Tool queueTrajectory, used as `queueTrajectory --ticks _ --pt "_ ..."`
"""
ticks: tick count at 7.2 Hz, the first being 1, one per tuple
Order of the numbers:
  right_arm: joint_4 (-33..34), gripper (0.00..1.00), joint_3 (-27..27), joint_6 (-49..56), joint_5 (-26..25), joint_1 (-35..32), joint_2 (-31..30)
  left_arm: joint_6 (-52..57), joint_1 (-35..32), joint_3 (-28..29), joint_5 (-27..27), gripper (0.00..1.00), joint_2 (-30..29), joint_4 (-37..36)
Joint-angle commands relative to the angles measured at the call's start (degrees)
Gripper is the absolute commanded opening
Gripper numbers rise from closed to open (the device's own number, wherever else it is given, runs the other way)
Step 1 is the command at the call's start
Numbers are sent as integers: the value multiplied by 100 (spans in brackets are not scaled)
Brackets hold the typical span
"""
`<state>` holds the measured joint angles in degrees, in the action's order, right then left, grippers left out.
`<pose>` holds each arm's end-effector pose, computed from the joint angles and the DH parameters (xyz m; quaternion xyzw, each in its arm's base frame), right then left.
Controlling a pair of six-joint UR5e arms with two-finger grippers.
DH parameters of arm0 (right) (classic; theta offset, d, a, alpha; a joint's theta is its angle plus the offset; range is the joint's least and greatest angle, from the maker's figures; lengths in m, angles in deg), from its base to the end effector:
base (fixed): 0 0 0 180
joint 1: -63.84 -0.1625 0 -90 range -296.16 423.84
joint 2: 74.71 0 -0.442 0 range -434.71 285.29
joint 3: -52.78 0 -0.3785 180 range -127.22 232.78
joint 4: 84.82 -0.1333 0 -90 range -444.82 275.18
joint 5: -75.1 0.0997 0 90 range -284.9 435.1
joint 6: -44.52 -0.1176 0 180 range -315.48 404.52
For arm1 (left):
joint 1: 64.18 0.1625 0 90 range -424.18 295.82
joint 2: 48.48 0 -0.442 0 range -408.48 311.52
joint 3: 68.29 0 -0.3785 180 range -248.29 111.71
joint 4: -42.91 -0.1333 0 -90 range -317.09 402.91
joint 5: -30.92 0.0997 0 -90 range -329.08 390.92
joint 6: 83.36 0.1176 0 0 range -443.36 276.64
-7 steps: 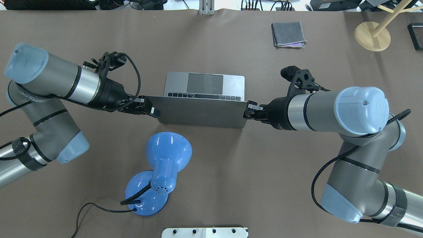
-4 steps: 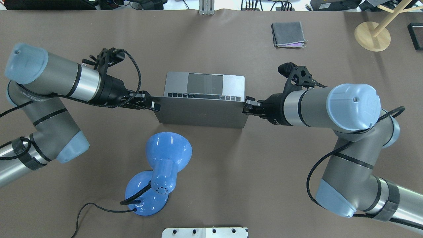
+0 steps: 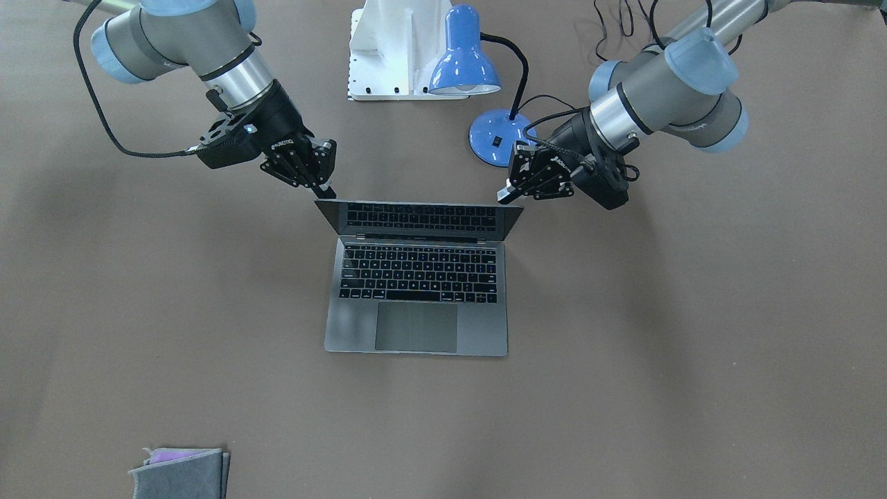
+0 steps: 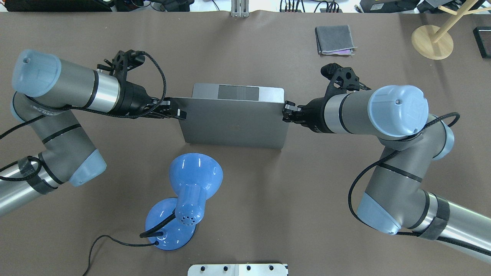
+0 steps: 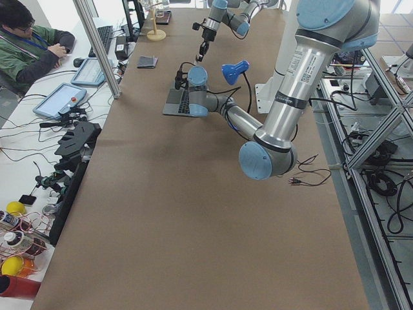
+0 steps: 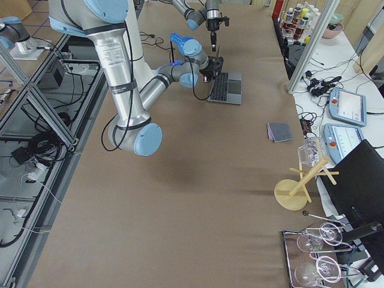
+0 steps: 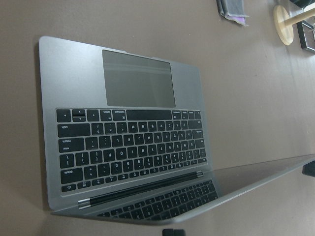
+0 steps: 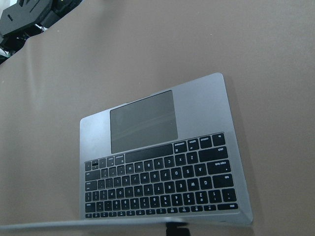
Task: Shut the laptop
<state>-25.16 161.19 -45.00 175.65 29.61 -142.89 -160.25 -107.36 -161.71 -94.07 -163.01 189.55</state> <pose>-0.4294 -0.4274 0.2728 0.0999 -0.5714 0.1851 0.7932 0.4094 -0.4745 0.2970 0.1067 0.6708 0.0124 0.7338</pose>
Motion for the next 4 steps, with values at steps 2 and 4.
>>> queueTrajectory --ticks 2,4 --pt "-42 0 -854 30 -26 -197 479 16 -6 638 404 0 -428 -5" --pt "-68 0 -1347 39 -245 -198 735 59 3 1226 764 0 -762 4"
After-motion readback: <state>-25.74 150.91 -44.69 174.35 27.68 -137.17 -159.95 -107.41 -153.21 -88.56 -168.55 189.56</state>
